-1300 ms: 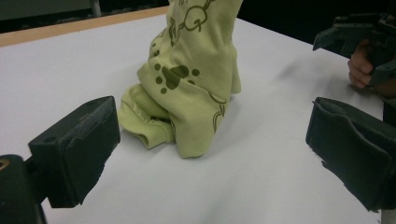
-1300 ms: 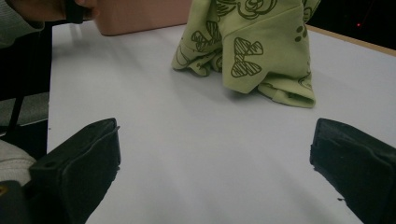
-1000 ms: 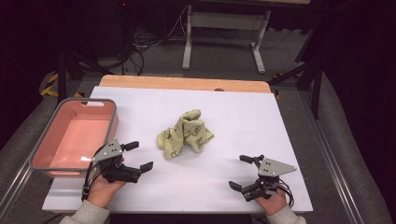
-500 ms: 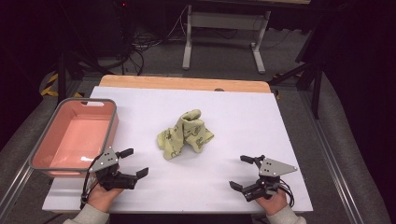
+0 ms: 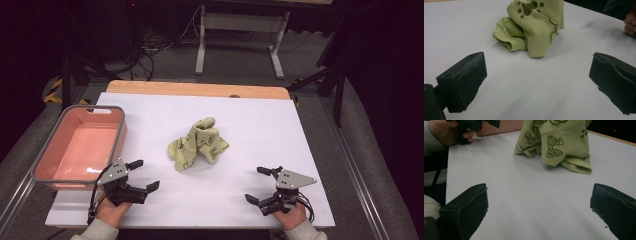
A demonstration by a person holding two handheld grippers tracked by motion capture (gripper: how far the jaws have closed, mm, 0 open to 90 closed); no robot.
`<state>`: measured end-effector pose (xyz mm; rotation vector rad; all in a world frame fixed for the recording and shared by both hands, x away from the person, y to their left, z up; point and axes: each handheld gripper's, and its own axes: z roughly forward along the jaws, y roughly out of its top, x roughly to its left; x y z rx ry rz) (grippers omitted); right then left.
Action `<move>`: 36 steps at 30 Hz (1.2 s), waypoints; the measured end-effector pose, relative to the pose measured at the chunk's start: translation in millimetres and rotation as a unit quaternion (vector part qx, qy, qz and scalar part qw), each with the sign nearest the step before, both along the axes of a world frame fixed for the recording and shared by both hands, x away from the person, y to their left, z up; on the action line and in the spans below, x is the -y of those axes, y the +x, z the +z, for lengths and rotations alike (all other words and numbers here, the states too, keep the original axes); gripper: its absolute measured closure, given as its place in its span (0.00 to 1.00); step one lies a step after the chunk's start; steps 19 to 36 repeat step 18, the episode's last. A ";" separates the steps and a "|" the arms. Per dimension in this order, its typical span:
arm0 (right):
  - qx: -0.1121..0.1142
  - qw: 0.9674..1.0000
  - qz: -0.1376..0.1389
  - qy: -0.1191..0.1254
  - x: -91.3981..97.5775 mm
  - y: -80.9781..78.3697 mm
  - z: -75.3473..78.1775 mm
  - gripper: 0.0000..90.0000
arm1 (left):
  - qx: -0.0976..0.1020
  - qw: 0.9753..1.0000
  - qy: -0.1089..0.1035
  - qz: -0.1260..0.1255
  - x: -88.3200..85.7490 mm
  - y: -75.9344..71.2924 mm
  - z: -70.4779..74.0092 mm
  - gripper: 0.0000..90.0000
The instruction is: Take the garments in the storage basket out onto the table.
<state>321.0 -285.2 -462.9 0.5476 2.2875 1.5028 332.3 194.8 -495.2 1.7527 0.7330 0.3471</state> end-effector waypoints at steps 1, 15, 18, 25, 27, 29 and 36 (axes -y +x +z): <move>-0.001 1.000 0.000 -0.001 -0.2 -0.1 -0.1 0.02 | 0.000 1.000 0.000 0.000 -0.1 -0.1 0.1 0.03; -0.002 1.000 -0.003 0.000 -1.4 0.7 -0.9 0.02 | -0.002 1.000 -0.004 0.001 0.1 -0.5 0.1 0.02; -0.002 1.000 -0.004 0.000 -1.3 0.9 -0.9 0.02 | -0.002 1.000 -0.005 -0.001 0.2 -0.3 0.0 0.03; -0.002 1.000 -0.004 0.000 -1.3 0.9 -0.9 0.02 | -0.002 1.000 -0.005 -0.001 0.2 -0.3 0.0 0.03; -0.002 1.000 -0.004 0.000 -1.3 0.9 -0.9 0.02 | -0.002 1.000 -0.005 -0.001 0.2 -0.3 0.0 0.03; -0.002 1.000 -0.004 0.000 -1.3 0.9 -0.9 0.02 | -0.002 1.000 -0.005 -0.001 0.2 -0.3 0.0 0.03; -0.002 1.000 -0.004 0.000 -1.3 0.9 -0.9 0.02 | -0.002 1.000 -0.005 -0.001 0.2 -0.3 0.0 0.03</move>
